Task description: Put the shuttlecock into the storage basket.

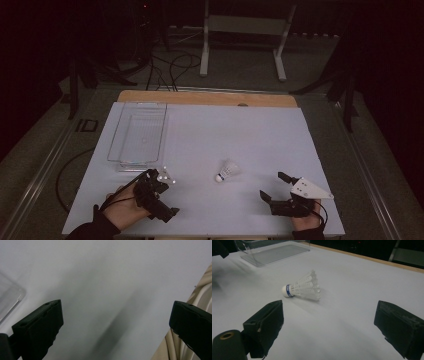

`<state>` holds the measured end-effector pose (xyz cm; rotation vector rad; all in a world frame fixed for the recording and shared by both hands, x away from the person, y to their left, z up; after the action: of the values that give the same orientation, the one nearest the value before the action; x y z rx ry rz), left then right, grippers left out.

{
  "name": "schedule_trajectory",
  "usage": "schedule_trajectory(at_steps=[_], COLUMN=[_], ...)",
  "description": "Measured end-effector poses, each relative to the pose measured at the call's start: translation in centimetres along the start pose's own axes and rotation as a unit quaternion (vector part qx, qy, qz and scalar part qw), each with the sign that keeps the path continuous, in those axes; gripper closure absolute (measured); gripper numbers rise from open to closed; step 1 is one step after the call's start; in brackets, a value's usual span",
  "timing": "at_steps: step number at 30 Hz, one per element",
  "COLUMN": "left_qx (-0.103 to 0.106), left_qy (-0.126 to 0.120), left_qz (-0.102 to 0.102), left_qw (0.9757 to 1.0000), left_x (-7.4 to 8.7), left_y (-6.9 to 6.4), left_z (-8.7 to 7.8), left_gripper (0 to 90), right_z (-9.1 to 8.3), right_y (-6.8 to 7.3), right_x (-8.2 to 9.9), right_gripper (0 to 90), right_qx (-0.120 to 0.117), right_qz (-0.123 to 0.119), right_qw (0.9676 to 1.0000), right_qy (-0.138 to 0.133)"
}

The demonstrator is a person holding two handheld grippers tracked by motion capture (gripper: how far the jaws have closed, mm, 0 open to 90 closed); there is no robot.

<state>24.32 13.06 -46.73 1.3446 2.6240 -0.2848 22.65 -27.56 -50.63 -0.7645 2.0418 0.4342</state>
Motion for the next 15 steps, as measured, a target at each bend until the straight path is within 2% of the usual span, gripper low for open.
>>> schedule_trajectory(at_steps=[4, 8, 15], left_qx=[0.006, 0.009, 0.028], left_qy=[0.001, -0.001, -0.007], left_qz=[0.014, 0.011, 0.012], left_qw=[0.9999, 0.9999, 0.9995], left_x=[-0.6, -1.0, -2.0], left_y=[-0.1, 0.1, 0.3], left_z=[0.1, 0.2, 0.3], left_gripper=[0.0, 0.0, 0.0], right_z=[0.0, 0.0, 0.0], right_y=[0.0, 0.0, 0.0], right_x=[0.0, 0.0, 0.0], right_gripper=[9.0, 9.1, 9.0], right_qx=[0.001, 0.0, 0.0], right_qz=[0.0, 0.0, 0.0], right_qw=[1.0, 1.0, 1.0], right_qy=[0.0, 0.0, 0.0])
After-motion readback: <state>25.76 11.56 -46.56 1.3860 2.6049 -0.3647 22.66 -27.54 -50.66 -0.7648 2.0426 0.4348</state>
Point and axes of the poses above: each handheld gripper's, and its own axes: z roughly forward along the jaws, x roughly out of its underside, y roughly to its left, the point moved 1 cm from there along z, roughly forward along the jaws, and after that the axes turned 10 degrees about y, right-handed, at the moved point
